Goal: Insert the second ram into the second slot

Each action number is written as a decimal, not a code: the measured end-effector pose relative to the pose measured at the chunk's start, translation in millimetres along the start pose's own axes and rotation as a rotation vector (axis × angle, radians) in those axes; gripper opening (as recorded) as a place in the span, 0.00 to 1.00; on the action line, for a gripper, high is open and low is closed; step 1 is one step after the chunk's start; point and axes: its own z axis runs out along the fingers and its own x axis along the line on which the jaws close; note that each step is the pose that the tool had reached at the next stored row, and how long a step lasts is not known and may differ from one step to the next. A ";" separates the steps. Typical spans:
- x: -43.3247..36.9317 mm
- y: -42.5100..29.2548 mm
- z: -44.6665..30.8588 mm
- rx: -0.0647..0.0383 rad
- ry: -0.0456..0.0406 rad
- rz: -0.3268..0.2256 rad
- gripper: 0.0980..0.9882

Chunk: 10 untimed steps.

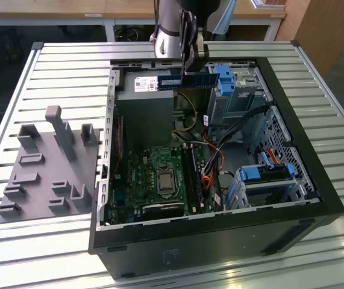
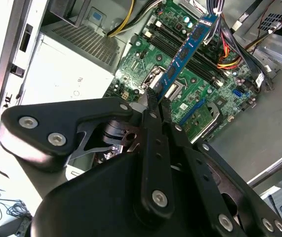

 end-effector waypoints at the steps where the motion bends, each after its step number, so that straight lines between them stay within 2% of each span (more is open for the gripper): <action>1: 0.2 0.0 0.0 0.000 0.0002 0.000 0.04; 6: 1.1 0.1 -0.1 0.000 0.0014 0.000 0.04; 8: 3.9 0.1 -0.1 0.000 0.0083 0.000 0.04; 10: 4.1 0.1 -0.1 0.000 0.0085 0.000 0.04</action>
